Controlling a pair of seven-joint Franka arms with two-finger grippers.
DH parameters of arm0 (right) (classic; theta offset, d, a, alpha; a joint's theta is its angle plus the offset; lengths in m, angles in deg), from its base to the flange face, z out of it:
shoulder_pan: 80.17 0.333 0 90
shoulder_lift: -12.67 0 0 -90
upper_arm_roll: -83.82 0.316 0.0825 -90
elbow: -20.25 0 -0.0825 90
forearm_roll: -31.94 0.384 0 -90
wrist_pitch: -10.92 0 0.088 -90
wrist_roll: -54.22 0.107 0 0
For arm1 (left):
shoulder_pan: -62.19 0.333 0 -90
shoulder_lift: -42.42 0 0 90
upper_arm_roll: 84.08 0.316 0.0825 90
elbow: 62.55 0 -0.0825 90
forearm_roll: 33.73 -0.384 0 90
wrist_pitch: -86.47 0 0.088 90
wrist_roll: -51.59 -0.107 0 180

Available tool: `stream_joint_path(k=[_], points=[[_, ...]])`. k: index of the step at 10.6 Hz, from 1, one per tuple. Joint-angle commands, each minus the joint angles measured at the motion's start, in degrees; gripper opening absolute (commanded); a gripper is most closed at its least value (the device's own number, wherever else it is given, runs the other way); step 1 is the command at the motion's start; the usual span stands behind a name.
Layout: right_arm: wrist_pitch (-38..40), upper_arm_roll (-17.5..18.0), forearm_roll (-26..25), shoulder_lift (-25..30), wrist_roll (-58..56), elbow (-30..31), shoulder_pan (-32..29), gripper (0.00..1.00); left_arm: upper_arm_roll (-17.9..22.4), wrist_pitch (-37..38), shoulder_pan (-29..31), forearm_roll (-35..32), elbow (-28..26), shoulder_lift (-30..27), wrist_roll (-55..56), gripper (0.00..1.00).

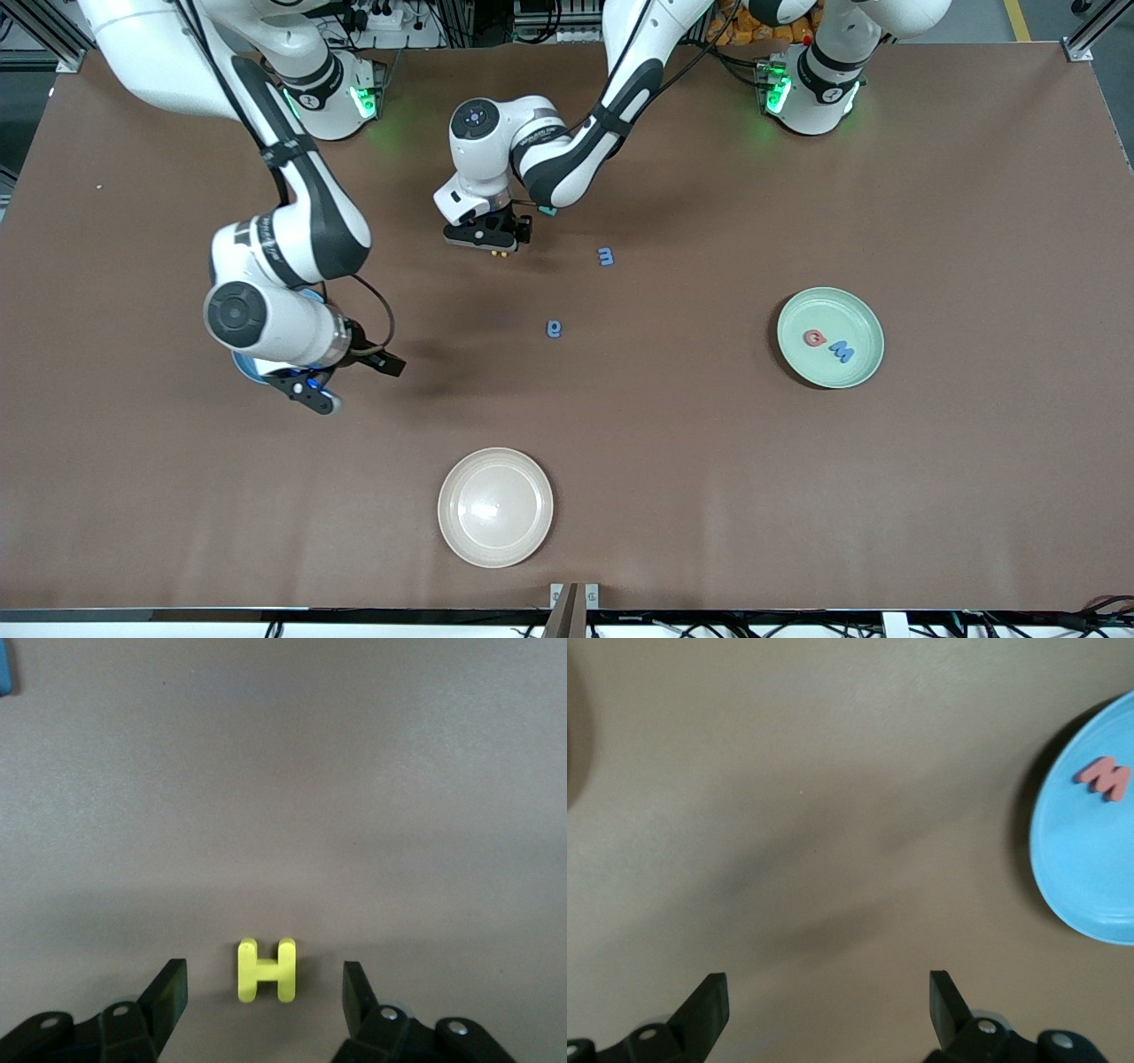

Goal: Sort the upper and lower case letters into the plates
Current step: 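Grasp the yellow H with the left gripper while the right gripper reaches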

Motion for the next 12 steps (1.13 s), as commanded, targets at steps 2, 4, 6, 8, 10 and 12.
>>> stream_joint_path(k=[2,4,6,8,10,12], points=[[0.7,1.2,-0.9,-1.4,-8.6,-2.8,-0.2,1.00,1.4,0.0,-1.4,-0.1,2.7,2.7,1.7,0.71],[-0.5,3.2,-0.6,-3.0,-8.8,-3.0,0.3,1.00,2.0,0.0,-1.8,-0.1,2.7,3.3,1.6,0.64],[-2.2,5.3,-1.2,-3.8,-8.9,-2.9,0.9,1.00,2.2,0.0,-2.1,0.0,2.6,3.3,1.6,0.45],[-2.3,6.6,-1.3,-4.2,-9.2,-3.0,1.7,1.00,2.2,0.1,-2.1,1.0,2.2,2.6,1.6,0.00],[-2.3,6.8,-2.6,-4.1,-13.3,-2.9,2.4,1.00,2.3,1.4,-1.7,2.5,0.9,-0.1,2.1,0.00],[-2.4,6.8,-3.3,-4.5,-13.1,-2.9,3.1,1.00,2.6,6.2,-0.2,2.0,-0.4,-3.8,2.4,0.00]])
